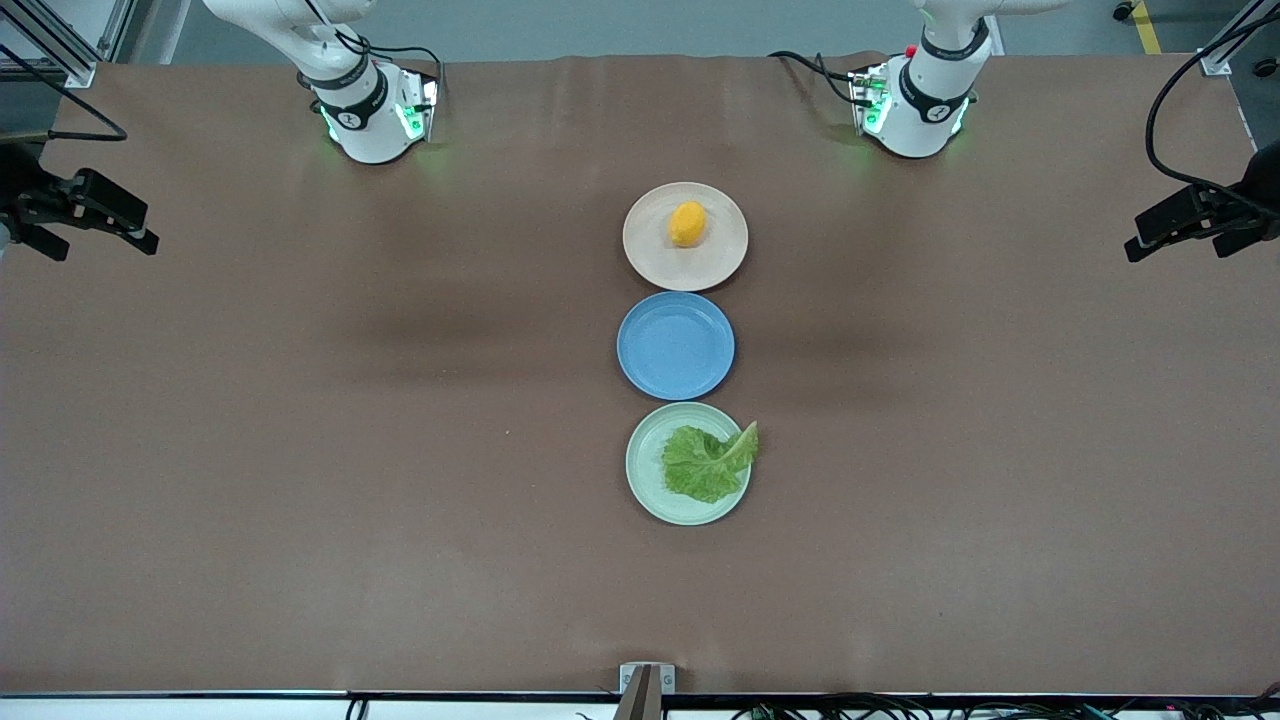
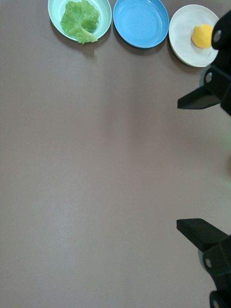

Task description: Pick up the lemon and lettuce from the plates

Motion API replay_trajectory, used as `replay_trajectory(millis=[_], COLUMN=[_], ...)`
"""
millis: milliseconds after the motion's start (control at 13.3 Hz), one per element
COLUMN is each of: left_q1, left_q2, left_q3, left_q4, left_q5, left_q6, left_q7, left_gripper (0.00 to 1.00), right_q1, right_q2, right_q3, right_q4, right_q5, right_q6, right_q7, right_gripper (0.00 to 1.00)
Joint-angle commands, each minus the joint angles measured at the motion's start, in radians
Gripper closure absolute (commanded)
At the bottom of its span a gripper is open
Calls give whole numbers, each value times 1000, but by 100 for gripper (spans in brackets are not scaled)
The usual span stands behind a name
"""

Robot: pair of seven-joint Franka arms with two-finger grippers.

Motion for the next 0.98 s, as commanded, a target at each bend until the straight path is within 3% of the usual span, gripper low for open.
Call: replay_trajectory(millis=[0, 603, 905], left_q1=[4, -10, -68], left_q2=[-14, 24, 111], left_q3=[-3, -7, -89], left_q4=[-2, -1, 13], left_q5=[6, -9, -6], left_q6=[5, 35, 58], left_q7=[19, -24, -203], left_gripper=[0, 0, 0], right_q1=[2, -3, -3], right_q2=[38, 31, 17], right_q3=[-2, -2, -5], right_q4=[64, 26, 6], right_q5=[6, 18, 21], right_q6=[-46, -55, -38], right_q7=[2, 1, 1], right_gripper=[0, 0, 0])
